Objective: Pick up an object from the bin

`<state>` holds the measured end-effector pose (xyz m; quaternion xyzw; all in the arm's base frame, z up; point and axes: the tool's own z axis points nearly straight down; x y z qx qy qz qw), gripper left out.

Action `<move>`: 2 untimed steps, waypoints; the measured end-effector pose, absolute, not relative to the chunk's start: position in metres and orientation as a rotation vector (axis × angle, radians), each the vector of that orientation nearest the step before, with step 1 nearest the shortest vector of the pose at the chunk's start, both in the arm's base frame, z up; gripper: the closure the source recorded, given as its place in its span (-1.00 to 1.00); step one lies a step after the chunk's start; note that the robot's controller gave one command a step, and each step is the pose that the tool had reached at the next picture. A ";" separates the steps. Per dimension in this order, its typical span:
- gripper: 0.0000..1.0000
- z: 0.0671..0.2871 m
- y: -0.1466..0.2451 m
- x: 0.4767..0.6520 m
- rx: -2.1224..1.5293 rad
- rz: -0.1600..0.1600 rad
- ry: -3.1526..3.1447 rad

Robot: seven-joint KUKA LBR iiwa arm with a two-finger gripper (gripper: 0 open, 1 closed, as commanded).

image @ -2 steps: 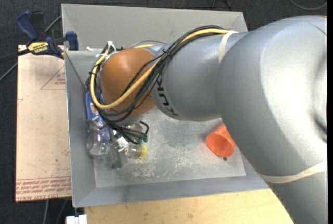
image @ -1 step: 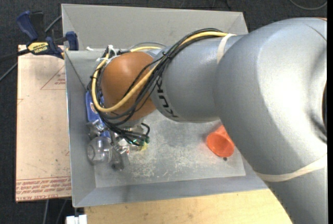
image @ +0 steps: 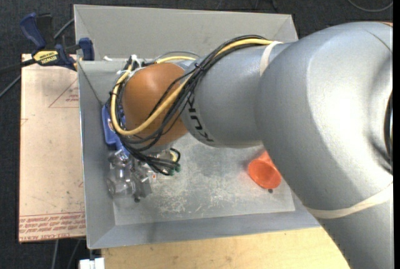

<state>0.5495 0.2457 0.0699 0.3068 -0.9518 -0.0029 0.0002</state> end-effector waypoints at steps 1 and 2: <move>1.00 0.070 0.246 0.550 0.964 -0.009 -2.989; 1.00 0.070 0.247 0.554 1.001 -0.007 -2.978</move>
Offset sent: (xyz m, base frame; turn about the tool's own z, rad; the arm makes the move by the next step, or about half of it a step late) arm 0.0049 0.0028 0.0001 -0.0360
